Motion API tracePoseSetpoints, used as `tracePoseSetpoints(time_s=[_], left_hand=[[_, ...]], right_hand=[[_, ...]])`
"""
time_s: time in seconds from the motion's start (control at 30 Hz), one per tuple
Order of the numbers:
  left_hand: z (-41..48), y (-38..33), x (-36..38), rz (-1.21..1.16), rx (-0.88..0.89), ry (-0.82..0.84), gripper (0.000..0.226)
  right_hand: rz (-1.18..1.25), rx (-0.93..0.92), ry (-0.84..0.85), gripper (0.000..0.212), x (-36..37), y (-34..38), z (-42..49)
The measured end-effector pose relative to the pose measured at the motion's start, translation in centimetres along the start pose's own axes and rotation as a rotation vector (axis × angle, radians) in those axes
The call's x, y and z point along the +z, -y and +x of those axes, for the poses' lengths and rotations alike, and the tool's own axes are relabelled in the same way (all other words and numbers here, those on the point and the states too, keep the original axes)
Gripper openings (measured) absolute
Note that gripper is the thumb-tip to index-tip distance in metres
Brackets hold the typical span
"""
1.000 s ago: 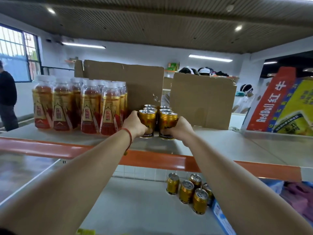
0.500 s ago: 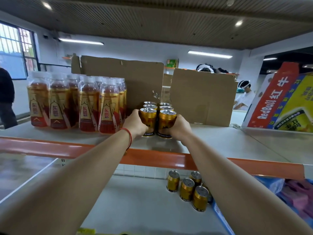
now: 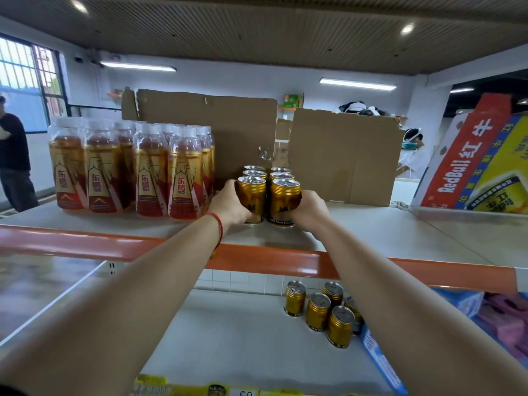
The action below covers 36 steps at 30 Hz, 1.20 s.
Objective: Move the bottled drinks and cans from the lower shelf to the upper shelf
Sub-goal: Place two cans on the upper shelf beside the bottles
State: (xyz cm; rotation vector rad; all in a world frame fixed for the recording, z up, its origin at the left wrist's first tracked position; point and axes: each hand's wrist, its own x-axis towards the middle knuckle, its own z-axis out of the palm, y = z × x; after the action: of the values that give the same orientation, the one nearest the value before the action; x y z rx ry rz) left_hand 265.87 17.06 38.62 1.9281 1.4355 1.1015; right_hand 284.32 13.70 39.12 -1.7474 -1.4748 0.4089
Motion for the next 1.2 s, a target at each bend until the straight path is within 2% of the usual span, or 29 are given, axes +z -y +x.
tracePoseSetpoints(time_s=[0.1, 0.3, 0.8, 0.97, 1.1, 1.2], left_hand=[[0.0, 0.4, 0.0, 0.016, -0.002, 0.011, 0.101], [0.3, 0.7, 0.2, 0.084, -0.011, -0.017, 0.079], [-0.1, 0.7, 0.3, 0.073, -0.028, -0.014, 0.08], [0.1, 0.9, 0.3, 0.128, -0.034, -0.039, 0.065], [-0.2, 0.7, 0.2, 0.103, -0.021, -0.019, 0.076], [-0.3, 0.7, 0.2, 0.117, -0.012, -0.02, 0.07]], right_hand=[[-0.01, 0.004, 0.038, 0.045, -0.1, -0.4, -0.1], [-0.036, -0.001, 0.044, 0.039, -0.3, -0.4, -0.3], [-0.043, -0.016, 0.032, 0.039, -0.2, -0.5, -0.8], [-0.047, -0.008, 0.021, 0.039, -0.1, -0.3, -1.2], [-0.049, -0.015, 0.021, 0.032, -0.1, -0.1, -1.4], [-0.038, -0.018, 0.013, 0.033, -0.1, -0.2, -1.5]])
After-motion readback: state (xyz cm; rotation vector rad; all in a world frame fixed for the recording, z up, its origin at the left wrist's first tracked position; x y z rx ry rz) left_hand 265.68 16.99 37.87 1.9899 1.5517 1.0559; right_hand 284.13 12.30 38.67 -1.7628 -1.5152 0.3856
